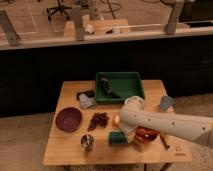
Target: Wipe table surface with sponge
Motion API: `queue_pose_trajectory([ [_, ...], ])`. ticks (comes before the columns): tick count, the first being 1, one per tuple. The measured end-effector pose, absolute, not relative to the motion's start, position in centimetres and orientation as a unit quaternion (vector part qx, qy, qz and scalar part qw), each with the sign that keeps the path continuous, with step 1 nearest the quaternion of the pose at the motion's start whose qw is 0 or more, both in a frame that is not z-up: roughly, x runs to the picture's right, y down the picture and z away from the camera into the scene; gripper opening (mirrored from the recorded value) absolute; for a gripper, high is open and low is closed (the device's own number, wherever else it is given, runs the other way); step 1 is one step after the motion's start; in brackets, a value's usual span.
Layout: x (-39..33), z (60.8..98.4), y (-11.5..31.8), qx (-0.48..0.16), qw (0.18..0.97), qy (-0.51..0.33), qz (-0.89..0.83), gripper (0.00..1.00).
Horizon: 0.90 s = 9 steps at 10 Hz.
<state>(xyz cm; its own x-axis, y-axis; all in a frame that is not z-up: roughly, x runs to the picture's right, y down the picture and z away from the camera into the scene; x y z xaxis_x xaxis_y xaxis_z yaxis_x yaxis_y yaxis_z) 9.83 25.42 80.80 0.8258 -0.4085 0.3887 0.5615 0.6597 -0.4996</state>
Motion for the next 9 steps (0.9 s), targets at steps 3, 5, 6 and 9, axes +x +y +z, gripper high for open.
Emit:
queue_pose_trajectory([
  [3,6.4,80.0,25.1,-0.298,0.900,-0.141,-0.286,0.05],
  [5,4.2,78.4,26.0,-0.290,0.894,-0.160,-0.303,0.05],
  [6,3.8,77.9,26.5,-0.290,0.891,-0.164,-0.308,0.05],
  [9,3.8,76.0,29.9,-0.304,0.879,-0.175,-0.324,0.05],
])
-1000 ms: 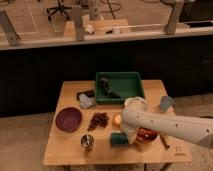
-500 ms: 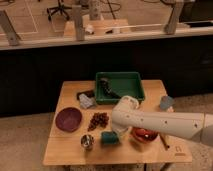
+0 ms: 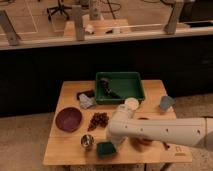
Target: Wipe table surface with sponge
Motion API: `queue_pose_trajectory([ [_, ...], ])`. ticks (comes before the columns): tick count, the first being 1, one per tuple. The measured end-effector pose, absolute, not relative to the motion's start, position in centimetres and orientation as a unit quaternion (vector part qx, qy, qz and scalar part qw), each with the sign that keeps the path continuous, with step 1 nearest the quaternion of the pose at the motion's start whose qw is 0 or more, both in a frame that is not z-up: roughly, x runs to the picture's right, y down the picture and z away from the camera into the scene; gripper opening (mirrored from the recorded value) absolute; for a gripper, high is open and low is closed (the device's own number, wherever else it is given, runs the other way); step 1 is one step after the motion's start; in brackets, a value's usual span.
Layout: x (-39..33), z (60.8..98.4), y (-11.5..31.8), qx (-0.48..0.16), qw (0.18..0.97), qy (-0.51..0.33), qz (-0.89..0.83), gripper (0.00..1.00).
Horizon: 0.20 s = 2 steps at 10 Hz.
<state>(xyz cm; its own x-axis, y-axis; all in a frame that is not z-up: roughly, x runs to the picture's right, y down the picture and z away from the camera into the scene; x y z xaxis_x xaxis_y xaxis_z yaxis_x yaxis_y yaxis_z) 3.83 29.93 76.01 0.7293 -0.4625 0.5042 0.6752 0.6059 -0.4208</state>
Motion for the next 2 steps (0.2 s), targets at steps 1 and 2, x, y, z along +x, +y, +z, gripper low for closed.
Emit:
queue_pose_trajectory([
  [1,4.29,75.36,31.07,-0.311,0.877,-0.173,-0.323,0.05],
  [2,4.88,75.06,31.47,-0.314,0.877,-0.170,-0.321,0.05],
])
